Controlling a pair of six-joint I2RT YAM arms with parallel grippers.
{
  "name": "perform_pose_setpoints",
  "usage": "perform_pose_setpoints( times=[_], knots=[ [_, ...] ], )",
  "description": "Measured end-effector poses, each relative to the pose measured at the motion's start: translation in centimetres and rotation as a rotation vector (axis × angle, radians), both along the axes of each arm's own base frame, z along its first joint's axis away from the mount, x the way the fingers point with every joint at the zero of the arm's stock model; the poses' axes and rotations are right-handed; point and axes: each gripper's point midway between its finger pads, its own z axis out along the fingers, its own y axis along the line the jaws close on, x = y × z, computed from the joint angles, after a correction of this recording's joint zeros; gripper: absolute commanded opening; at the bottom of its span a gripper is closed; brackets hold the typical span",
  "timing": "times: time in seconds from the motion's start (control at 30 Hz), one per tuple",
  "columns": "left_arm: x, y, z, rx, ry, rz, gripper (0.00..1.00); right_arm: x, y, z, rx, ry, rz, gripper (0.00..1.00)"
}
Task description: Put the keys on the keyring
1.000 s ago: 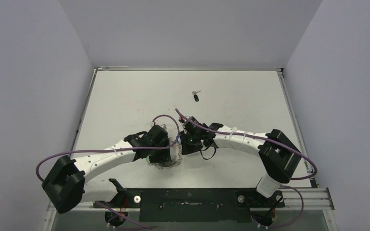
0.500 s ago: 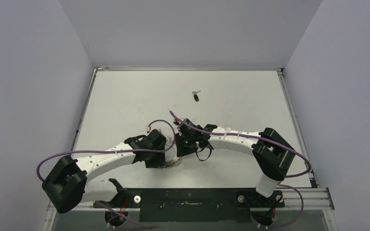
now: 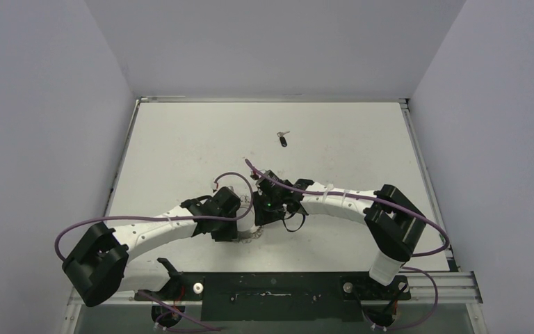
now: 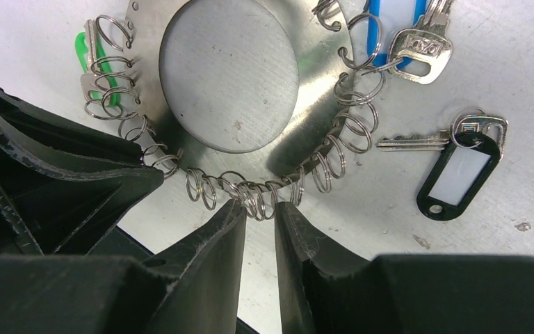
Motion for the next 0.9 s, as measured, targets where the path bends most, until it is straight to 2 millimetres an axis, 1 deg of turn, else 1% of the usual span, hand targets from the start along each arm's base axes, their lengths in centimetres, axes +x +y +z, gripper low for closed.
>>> perform_pose_setpoints(
  times=[0.1, 0.27, 0.47, 0.57, 0.77, 0.9],
  knots=[
    [0.2, -0.1, 0.1, -0.005, -0.006, 0.001, 0.25, 0.0, 0.0, 0.1, -0.002, 0.0, -0.001, 0.25],
    [0.3, -0.1, 0.4, -0.012, -0.02, 0.002, 0.3, 0.0, 0.0, 0.1, -0.005, -0.001, -0.001, 0.25],
    [0.9, -0.1, 2.4, -0.068, -0.101, 0.016, 0.32, 0.1, -0.1, 0.1, -0.008, -0.005, -0.003, 0.26],
    [0.9, 0.1, 3.0, -0.095, -0.13, 0.024, 0.31, 0.2, -0.1, 0.1, -0.009, -0.006, -0.004, 0.26],
    [0.6, 0.9, 2.0, -0.109, -0.109, 0.063, 0.3, 0.2, -0.1, 0.1, -0.01, -0.007, -0.003, 0.27],
    [0.8, 1.6, 1.3, -0.138, -0.071, 0.115, 0.29, 0.3, 0.0, 0.3, -0.007, -0.009, -0.002, 0.27]
  ],
)
